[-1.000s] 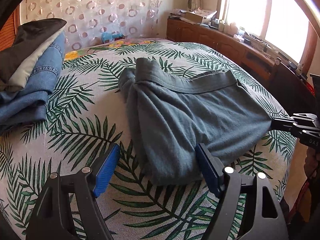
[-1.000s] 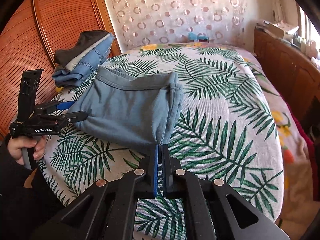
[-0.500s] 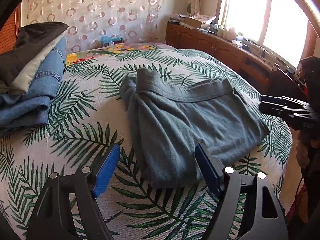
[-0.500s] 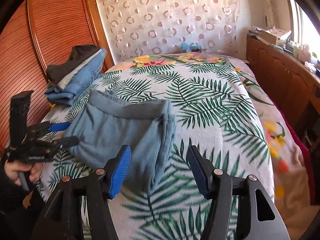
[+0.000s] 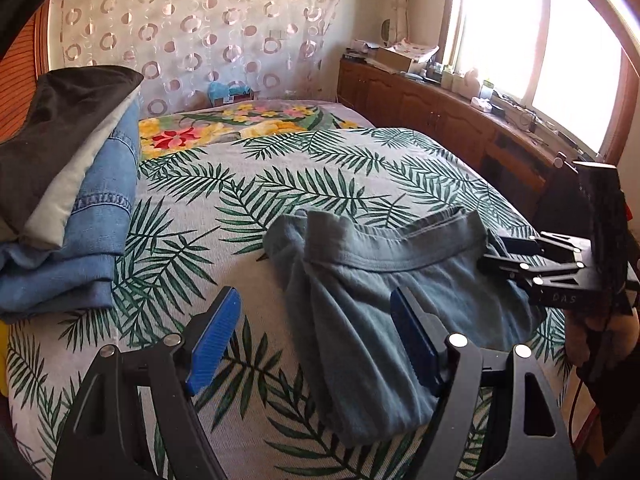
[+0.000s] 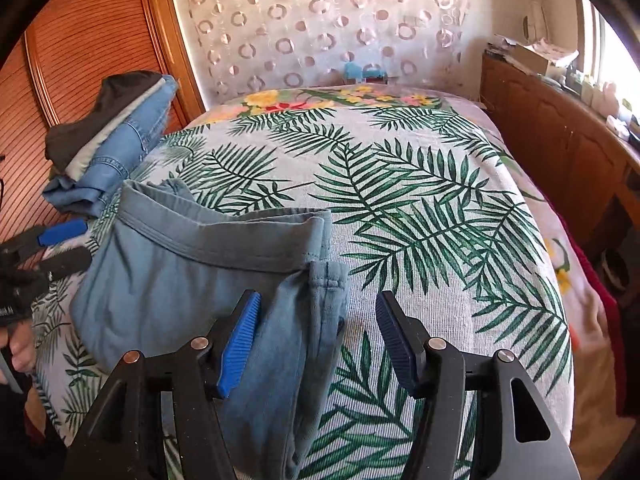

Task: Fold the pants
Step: 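Grasp the folded shorts with both grippers at the waistband edge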

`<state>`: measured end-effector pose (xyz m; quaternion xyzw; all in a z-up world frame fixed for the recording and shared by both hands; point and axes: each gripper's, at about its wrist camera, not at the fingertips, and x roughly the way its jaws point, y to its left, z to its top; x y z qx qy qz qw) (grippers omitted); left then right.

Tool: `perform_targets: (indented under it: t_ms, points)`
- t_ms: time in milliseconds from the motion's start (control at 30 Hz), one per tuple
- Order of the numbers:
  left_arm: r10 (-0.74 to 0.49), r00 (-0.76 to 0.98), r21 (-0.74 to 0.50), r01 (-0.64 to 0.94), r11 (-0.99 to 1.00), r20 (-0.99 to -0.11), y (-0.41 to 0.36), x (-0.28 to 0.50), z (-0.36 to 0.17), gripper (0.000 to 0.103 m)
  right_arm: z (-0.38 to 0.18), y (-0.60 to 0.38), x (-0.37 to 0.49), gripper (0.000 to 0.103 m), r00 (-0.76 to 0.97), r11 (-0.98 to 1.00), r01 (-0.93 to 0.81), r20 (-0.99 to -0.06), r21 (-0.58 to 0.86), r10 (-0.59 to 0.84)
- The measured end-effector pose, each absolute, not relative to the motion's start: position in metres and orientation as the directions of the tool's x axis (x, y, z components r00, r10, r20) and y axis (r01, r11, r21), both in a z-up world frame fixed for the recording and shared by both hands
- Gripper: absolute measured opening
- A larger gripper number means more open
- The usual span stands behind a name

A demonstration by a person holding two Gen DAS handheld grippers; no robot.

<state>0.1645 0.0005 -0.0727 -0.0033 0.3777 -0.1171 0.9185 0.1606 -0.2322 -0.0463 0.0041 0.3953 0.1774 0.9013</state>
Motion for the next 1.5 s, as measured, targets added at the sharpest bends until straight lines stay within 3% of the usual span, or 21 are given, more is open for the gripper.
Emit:
perform_targets:
  t_ms: [333,767,1000,1133,1500]
  points:
    - [-0.244,0.629,-0.137,0.215,0.967,-0.738,0.004,0.201,-0.089,0.064,-0.050,-0.220,0.163,0.062,0.641,0.942,-0.327,-0.713,0.082,0.284]
    - [-0.265,0.591,-0.165,0.218,0.962,-0.762,0.000,0.221,-0.103,0.063,-0.051,-0.223,0.161,0.062,0.642,0.939,-0.332,-0.707,0.094,0.298]
    - [-0.338,0.583,-0.217,0.268,0.939,-0.739,-0.004,0.217,-0.102,0.035,-0.050,-0.224,0.161,0.060,0.644,0.941,-0.327,-0.707,0.090,0.292]
    - [-0.334,0.600,-0.198,0.283,0.939,-0.727,-0.009,0.209,-0.094,0.026,-0.050,-0.224,0.161,0.049,0.648,0.941,-0.326,-0.704,0.089,0.291]
    - [-0.374,0.690,-0.176,0.342,0.923,-0.619,-0.019,0.164,-0.059,0.022,-0.049,-0.228,0.162,0.014,0.620,0.919,-0.368,-0.700,0.142,0.356]
